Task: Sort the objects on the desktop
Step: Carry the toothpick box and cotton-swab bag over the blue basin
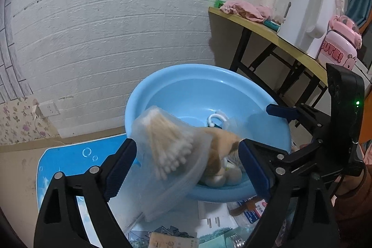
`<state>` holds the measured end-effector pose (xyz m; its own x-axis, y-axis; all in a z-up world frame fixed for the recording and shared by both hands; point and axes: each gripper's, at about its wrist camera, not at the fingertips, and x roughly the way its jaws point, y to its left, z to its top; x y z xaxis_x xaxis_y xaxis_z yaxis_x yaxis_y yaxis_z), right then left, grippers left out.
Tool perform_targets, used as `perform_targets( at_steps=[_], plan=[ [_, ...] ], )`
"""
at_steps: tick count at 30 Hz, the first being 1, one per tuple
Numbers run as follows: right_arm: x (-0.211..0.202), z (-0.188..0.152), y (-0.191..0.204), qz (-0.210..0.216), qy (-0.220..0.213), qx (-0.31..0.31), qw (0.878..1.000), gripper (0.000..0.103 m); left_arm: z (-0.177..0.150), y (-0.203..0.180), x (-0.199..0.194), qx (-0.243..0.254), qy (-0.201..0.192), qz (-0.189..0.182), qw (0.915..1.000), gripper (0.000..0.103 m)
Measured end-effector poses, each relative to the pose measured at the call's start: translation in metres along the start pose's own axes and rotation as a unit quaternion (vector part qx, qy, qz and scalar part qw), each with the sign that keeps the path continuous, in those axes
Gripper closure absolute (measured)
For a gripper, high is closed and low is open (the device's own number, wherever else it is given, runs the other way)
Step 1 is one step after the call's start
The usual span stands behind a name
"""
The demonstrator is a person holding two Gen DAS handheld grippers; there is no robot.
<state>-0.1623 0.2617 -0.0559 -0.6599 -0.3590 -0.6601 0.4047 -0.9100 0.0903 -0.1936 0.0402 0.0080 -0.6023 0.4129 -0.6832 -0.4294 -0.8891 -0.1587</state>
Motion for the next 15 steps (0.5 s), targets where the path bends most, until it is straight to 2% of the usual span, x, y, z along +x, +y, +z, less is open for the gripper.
perform_targets(
  at_steps=[15],
  plan=[
    [-0.025, -0.016, -0.003, -0.019, -0.007, -0.013, 1.0, 0.0, -0.014, -0.014, -0.006, 0.002, 0.005, -0.02, 0.9998, 0.013]
  ],
)
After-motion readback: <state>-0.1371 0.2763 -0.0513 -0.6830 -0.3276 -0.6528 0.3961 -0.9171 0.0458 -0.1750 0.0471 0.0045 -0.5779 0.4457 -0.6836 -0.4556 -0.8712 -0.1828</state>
